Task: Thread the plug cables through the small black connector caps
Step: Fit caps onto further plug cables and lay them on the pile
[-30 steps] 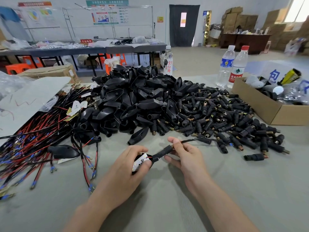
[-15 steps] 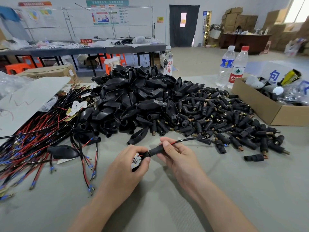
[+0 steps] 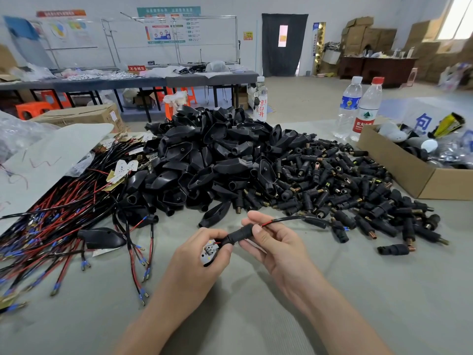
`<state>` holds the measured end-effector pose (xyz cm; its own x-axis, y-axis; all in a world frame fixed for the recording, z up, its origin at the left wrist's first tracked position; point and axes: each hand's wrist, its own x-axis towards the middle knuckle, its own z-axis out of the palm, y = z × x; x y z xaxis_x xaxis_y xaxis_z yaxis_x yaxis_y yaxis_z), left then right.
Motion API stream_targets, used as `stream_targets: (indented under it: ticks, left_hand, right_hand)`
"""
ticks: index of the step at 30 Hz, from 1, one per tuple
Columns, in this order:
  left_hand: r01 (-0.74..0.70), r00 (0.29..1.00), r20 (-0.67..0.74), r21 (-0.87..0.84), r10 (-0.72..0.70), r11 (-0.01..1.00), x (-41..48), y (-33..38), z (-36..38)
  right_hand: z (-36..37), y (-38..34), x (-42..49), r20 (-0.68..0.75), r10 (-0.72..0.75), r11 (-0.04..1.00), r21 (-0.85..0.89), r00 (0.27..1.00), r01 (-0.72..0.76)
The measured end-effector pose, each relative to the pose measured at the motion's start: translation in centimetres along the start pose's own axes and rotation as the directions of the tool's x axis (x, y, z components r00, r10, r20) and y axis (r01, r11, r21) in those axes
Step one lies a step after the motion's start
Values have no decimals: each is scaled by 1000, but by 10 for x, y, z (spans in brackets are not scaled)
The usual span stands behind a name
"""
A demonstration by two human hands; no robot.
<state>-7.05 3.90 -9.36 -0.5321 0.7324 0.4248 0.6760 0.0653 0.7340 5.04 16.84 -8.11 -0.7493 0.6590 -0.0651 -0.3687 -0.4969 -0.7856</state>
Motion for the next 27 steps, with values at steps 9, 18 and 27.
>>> stream_targets:
  ticks: [9, 18, 27]
  left_hand:
    - [-20, 1000, -13, 25, 20, 999, 2, -3, 1]
    - [-66, 997, -20, 130, 69, 989, 1, 5, -2]
    - [-133, 985, -72, 292, 160, 947, -2, 7, -3]
  right_hand:
    - [-1, -4, -2, 42, -37, 988, -145, 998, 43]
    - [-1, -5, -3, 30, -57, 978, -197, 998, 62]
    - [2, 0, -2, -3, -53, 981, -188, 999, 52]
